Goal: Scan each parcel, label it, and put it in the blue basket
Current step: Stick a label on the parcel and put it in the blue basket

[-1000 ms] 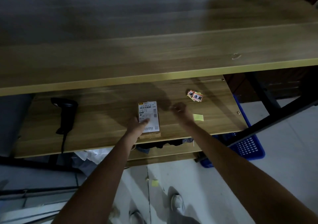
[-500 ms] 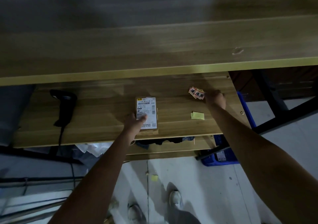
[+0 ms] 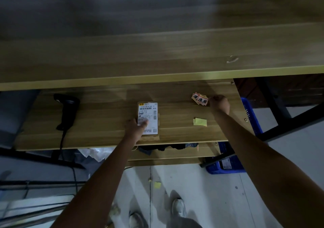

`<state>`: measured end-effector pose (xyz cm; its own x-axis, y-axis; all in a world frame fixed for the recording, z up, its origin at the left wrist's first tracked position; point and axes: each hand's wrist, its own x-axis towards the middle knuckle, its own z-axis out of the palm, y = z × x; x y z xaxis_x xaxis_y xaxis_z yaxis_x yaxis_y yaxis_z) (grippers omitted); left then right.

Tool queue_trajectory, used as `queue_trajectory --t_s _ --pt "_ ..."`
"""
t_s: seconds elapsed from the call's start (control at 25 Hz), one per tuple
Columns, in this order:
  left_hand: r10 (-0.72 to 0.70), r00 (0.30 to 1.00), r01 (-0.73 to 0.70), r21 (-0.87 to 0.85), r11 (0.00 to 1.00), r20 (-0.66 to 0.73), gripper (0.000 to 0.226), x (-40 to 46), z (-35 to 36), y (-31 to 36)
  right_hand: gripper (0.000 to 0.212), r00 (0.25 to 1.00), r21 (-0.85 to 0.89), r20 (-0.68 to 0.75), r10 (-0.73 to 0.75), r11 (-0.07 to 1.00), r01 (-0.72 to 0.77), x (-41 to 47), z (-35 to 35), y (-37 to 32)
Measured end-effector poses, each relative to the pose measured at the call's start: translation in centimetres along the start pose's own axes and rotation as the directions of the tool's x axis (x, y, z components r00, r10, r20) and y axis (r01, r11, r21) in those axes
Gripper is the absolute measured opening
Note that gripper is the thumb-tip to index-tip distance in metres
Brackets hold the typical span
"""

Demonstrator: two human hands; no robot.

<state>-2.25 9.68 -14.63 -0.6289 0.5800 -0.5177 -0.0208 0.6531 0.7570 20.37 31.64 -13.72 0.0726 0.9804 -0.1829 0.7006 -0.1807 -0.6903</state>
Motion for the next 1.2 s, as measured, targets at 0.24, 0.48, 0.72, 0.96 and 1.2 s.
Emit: queue_trajectory --t_s 0.24,0.48,0.72,0.96,1.2 --pt "0.015 1.000 -0.014 0.048 0.999 -0.013 0.043 0.1 0.0 -0.3 0.031 0.997 -0.065 0.080 0.021 0.998 -0.016 -0.3 0.6 0.6" --pt "0.009 1.000 -0.009 0.083 0.996 0.004 0.043 0.4 0.0 -0.4 0.027 0.999 0.037 0.038 0.030 0.999 -0.031 -0.8 0.9 0.3" --pt "0.494 0.828 -0.244 0.623 0.743 -0.264 0.045 -1.4 0.5 1.4 0.013 0.988 0.221 0.089 -0.128 0.970 0.106 -4.9 0.0 -0.9" --pt "0.392 0.917 -0.398 -0.089 0.913 -0.077 0.015 -5.4 3.0 4.3 0.020 0.864 0.489 0.297 -0.407 0.842 0.228 -13.1 3.4 -3.8" --pt "0.256 0.965 -0.233 -0.279 0.932 0.050 0.024 -6.0 -0.1 3.0 0.025 0.769 0.435 0.505 -0.392 0.885 0.166 -15.1 3.1 -6.1"
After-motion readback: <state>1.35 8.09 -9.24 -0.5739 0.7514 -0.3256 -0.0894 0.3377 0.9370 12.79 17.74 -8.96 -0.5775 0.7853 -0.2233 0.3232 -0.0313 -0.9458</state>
